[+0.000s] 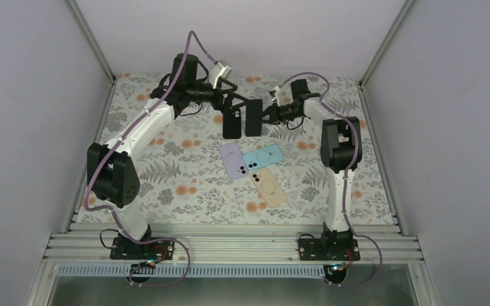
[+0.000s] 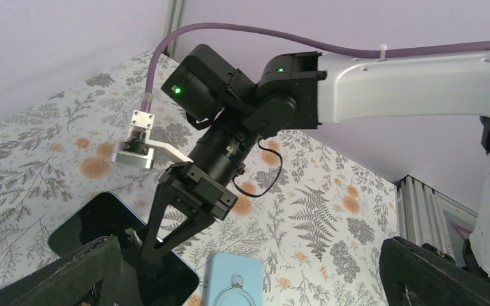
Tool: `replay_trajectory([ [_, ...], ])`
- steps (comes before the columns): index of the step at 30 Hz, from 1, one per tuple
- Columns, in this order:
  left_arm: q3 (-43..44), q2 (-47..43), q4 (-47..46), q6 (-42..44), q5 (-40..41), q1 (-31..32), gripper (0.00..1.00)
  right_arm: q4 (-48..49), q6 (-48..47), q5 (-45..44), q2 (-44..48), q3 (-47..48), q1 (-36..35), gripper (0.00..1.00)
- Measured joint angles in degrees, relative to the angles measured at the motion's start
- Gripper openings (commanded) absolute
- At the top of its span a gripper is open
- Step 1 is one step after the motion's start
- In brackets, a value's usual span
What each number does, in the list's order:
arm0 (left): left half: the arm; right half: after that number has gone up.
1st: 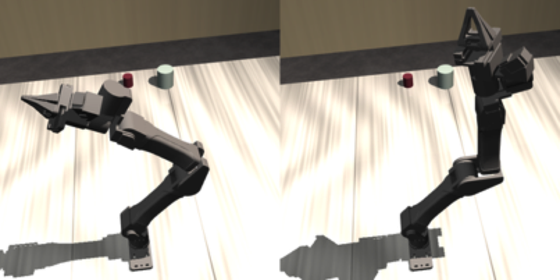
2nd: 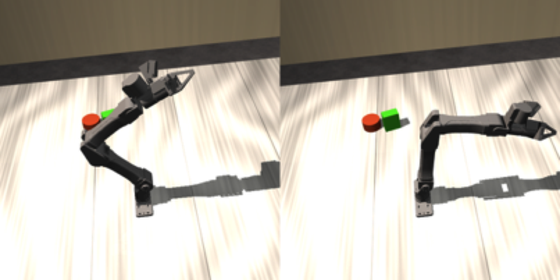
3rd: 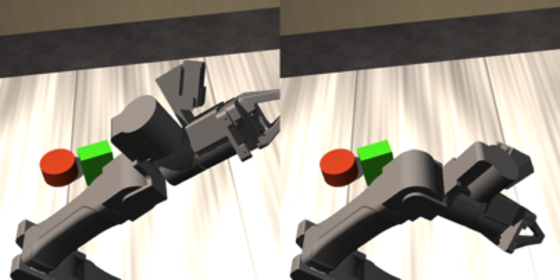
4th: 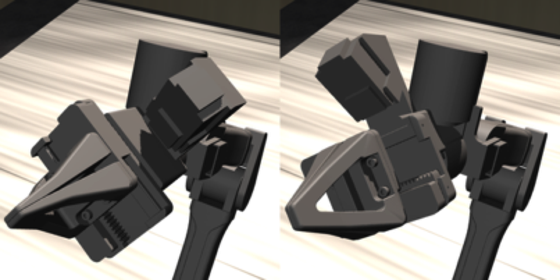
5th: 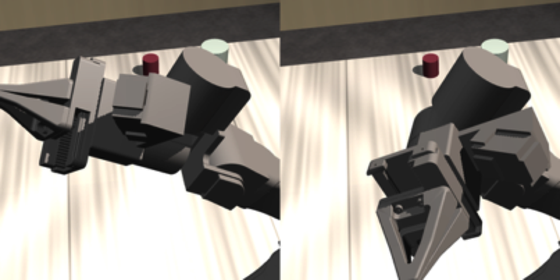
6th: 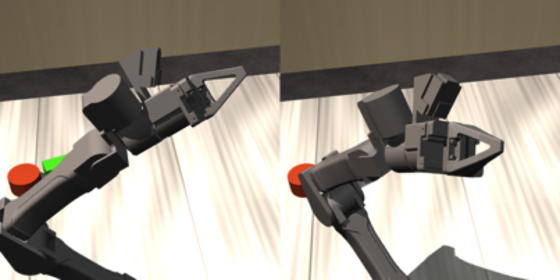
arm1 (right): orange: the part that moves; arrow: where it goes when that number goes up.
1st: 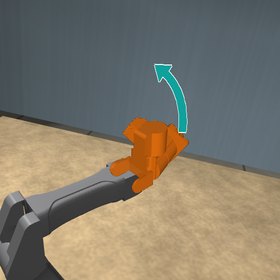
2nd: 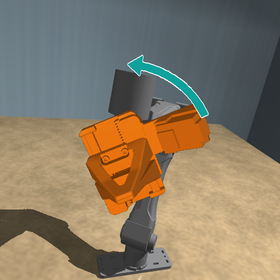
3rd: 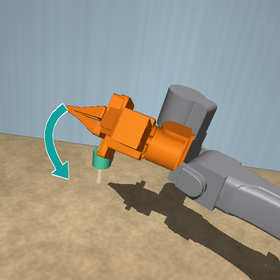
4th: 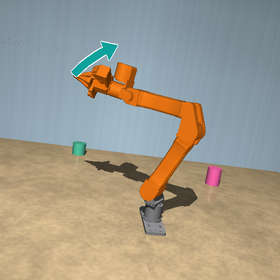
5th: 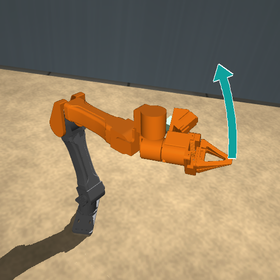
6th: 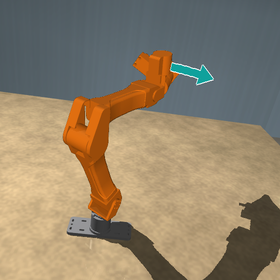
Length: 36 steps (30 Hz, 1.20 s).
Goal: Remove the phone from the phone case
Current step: Place the phone at the center of the board.
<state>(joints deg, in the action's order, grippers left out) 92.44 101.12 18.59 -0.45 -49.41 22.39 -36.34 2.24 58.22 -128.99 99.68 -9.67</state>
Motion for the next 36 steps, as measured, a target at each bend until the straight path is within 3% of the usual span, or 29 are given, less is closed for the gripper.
replay_trajectory([
  [16,-0.1,0.2,0.0,0.0,1.4,0.0,1.00,-0.6,5.2,3.5,-11.5,7.3,1.5,0.08],
  [36,-0.2,2.1,0.0,-0.2,2.3,0.0,1.00,2.3,11.2,5.6,-15.0,9.9,1.6,0.13],
])
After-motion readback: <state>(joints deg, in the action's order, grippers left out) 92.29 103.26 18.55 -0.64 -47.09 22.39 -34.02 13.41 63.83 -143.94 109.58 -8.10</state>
